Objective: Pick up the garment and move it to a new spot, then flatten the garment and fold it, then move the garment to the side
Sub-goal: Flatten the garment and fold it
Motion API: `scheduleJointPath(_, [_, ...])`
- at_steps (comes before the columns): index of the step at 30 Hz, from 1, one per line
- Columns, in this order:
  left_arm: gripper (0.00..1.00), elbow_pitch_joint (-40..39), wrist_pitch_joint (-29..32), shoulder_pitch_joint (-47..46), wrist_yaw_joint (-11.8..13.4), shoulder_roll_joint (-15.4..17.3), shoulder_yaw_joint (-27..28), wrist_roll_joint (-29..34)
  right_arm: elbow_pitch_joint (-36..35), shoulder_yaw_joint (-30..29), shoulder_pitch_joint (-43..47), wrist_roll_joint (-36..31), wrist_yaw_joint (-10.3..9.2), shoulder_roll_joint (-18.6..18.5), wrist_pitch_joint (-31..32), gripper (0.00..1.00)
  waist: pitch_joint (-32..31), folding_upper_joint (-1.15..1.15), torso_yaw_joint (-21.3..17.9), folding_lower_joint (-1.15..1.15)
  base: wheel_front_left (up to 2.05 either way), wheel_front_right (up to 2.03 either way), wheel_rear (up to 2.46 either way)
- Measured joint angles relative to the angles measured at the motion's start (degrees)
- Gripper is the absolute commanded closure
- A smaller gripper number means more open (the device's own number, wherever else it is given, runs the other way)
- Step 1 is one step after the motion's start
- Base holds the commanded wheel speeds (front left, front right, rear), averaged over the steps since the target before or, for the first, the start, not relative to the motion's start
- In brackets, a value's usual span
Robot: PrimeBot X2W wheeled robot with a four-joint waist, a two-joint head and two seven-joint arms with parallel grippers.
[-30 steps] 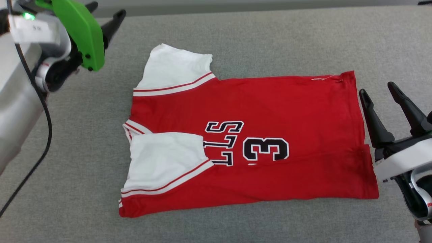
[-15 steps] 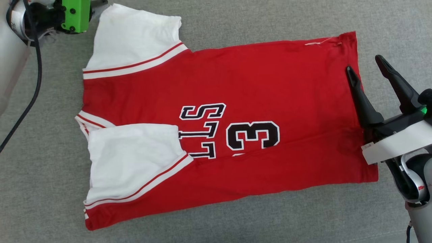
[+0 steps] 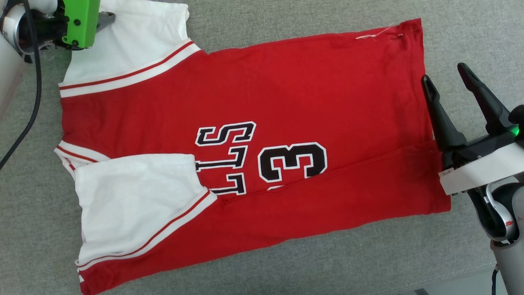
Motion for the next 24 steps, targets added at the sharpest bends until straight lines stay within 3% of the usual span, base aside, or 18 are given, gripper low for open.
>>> scheduleJointPath(7, [1.0, -1.24, -5.24, 0.85, -0.07, -1.0, -1.32, 0.0, 0.41, -1.49, -1.62, -0.08, 0.0, -1.27, 0.05, 0.0, -1.72, 0.0, 1.11, 0.0, 0.0, 0.0, 0.0])
scheduleJointPath(13, [1.0, -6.23, -11.1, 2.73, -0.08, -1.2, -2.75, -0.01, 0.53, -2.74, -4.89, 0.14, 0.0, -6.78, 4.78, 0.0, -4.73, 0.0, 2.93, 0.0, 0.0, 0.0, 0.0])
scheduleJointPath(17, [1.0, -9.9, -14.55, 4.03, -0.08, -0.69, -3.94, 0.0, 0.51, -2.22, -8.27, 2.61, 0.0, -10.48, 11.58, 0.0, -6.7, 0.0, 4.75, 0.0, 0.0, 0.0, 0.0])
scheduleJointPath(24, [1.0, -15.95, -19.53, 5.67, -0.08, -0.24, -5.38, 0.13, 3.99, 2.77, -14.33, 11.63, 0.0, -18.79, 30.34, 0.0, -8.96, 0.0, 8.53, 0.0, 0.0, 0.0, 0.0])
